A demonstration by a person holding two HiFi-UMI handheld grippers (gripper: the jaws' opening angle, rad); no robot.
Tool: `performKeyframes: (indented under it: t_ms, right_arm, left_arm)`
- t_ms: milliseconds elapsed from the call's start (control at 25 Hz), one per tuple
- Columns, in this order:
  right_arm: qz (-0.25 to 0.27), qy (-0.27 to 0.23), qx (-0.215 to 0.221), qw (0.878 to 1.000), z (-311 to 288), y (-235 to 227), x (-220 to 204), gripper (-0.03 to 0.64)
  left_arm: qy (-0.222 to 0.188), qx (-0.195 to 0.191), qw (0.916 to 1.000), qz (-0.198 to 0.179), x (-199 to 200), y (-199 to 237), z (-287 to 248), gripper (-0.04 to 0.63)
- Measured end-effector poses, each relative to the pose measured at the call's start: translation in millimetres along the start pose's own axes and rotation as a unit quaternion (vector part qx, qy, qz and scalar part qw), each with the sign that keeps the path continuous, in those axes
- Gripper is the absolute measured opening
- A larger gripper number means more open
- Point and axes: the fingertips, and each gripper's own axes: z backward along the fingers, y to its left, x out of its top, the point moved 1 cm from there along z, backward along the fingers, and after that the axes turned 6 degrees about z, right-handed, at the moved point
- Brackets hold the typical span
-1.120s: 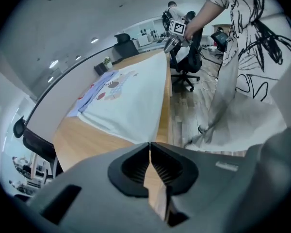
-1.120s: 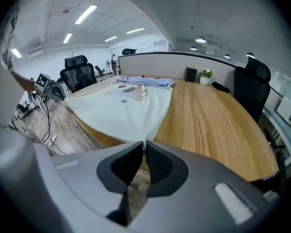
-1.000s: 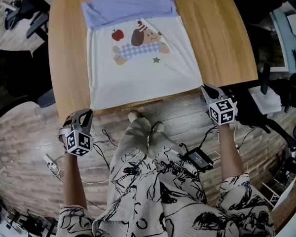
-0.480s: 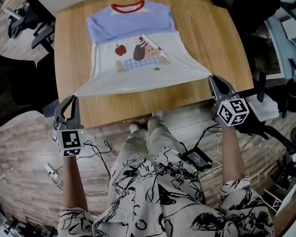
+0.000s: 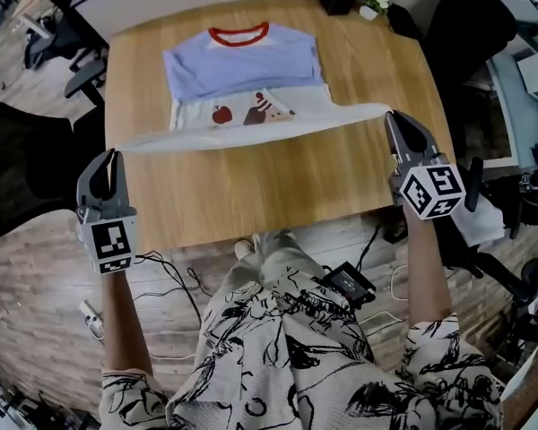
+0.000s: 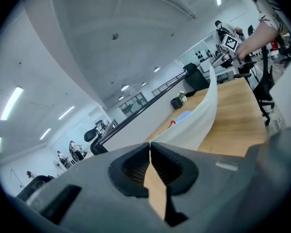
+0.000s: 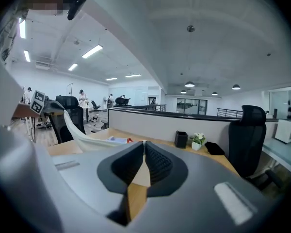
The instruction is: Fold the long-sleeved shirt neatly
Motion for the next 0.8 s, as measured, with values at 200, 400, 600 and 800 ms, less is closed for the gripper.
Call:
performKeyframes:
  t_ms: [200, 400, 600, 800]
  right_arm:
    - [0.006, -0.022, -0.006, 1.0, -36, -32, 33, 0.026]
    - [0.012, -0.038, -0.012, 0.999, -73, -56, 60, 0.023]
    - [0.016, -0.03, -0.003, 0.999, -119, -85, 67, 0.023]
    - [0.021, -0.016, 0.028, 0.999, -169, -104, 61, 0.022]
  left_arm:
    - [-0.012, 0.018, 0.9997, -0.008, 33, 23, -33, 0.014]
    - [-0.016, 0.037, 0.999, -0.021, 60, 50, -66, 0.014]
    - [0.001, 0.048, 0.9984, -0.029, 75, 68, -116, 0.014]
    - [0.027, 0.057, 0.9951, -0.076, 71, 77, -170, 0.014]
